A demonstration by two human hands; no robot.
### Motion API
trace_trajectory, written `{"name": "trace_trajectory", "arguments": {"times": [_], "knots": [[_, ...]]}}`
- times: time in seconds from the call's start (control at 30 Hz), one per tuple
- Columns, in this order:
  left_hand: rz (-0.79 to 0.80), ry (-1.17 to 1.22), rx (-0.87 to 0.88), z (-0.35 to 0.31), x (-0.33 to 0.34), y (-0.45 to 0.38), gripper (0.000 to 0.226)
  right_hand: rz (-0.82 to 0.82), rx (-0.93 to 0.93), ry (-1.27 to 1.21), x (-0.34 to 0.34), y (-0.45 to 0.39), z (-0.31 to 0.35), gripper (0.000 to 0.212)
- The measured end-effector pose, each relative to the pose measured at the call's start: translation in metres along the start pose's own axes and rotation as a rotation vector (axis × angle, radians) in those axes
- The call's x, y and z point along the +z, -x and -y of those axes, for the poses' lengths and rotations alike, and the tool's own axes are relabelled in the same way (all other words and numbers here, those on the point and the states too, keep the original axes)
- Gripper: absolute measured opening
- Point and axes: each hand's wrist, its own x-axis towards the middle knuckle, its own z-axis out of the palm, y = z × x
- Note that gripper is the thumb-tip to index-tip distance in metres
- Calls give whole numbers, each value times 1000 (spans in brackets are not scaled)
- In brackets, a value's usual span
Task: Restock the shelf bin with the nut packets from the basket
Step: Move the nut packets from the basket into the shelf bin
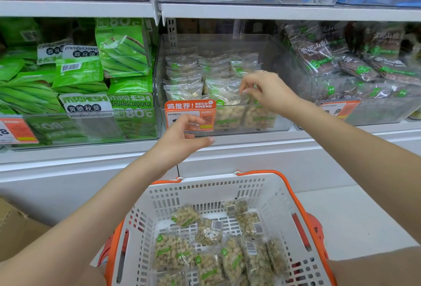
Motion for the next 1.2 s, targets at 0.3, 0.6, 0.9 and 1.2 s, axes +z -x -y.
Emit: {"name": "trace_trajectory", "arguments": {"times": [0.3, 0.6, 0.9, 1.2], "knots": [[-120, -243, 252, -4, 5, -6, 34, -89, 103, -140, -1, 18, -9, 28], [-374, -770, 452, -2, 4, -7, 49, 103, 441, -82, -5, 4, -24, 80], [-360, -779, 547, 9, 4, -5, 38, -33, 342, -90, -5, 24, -7, 65], [119, -1107, 64, 130, 43, 30, 42, 56, 133, 50, 131, 216, 18, 30]]}}
